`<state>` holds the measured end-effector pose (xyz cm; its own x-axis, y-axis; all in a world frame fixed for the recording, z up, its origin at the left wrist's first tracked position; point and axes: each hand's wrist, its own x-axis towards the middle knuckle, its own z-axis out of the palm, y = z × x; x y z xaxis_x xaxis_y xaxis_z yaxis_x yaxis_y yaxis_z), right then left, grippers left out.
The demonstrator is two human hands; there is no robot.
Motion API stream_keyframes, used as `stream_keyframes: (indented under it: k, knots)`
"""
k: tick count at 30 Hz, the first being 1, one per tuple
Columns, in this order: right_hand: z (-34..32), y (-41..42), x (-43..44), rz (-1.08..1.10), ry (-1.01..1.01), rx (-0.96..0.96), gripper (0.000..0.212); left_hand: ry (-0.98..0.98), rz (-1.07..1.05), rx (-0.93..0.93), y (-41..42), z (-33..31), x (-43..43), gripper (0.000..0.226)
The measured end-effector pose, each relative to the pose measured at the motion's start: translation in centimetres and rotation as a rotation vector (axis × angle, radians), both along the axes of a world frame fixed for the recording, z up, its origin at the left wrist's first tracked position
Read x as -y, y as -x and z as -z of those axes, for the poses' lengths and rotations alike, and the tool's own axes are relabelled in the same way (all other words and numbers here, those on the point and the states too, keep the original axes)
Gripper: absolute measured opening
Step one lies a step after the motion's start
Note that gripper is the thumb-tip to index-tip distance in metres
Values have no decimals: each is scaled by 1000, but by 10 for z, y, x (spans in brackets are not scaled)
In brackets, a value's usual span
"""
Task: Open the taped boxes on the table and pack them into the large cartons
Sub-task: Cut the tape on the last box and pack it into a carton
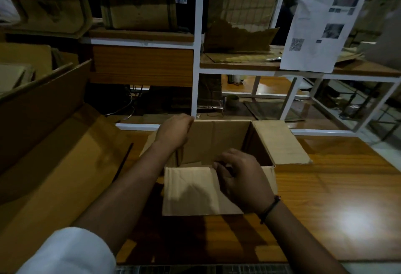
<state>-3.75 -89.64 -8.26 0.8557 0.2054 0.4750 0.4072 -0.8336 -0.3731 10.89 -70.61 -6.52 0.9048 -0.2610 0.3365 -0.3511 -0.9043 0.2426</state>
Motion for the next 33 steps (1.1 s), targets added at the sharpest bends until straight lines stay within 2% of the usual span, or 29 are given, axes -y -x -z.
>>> stream_keyframes:
  k: [2, 5, 9, 15, 20, 25, 33]
  knots:
    - [-10, -18, 0, 5, 28, 29, 17, -21, -10, 22, -4, 2, 0, 44]
    - [-27, -55, -2, -9, 111, 10, 29, -28, -37, 48, -7, 4, 2, 42]
    - [-42, -103, -12, 12, 291, -56, 34, -8, -53, 43, -11, 7, 2, 27]
    - [-27, -140, -24, 6, 499, -107, 49, -13, -51, 76, -16, 8, 4, 21]
    - [-26, -147, -20, 25, 498, -107, 37, -16, -57, 84, -17, 10, 6, 19]
    - [-28, -148, 2, 149, 485, -115, 18, 18, -70, 81, -15, 10, 5, 18]
    - [-33, -149, 31, 259, 485, -123, 21, 26, -80, 82, -17, 10, 6, 19]
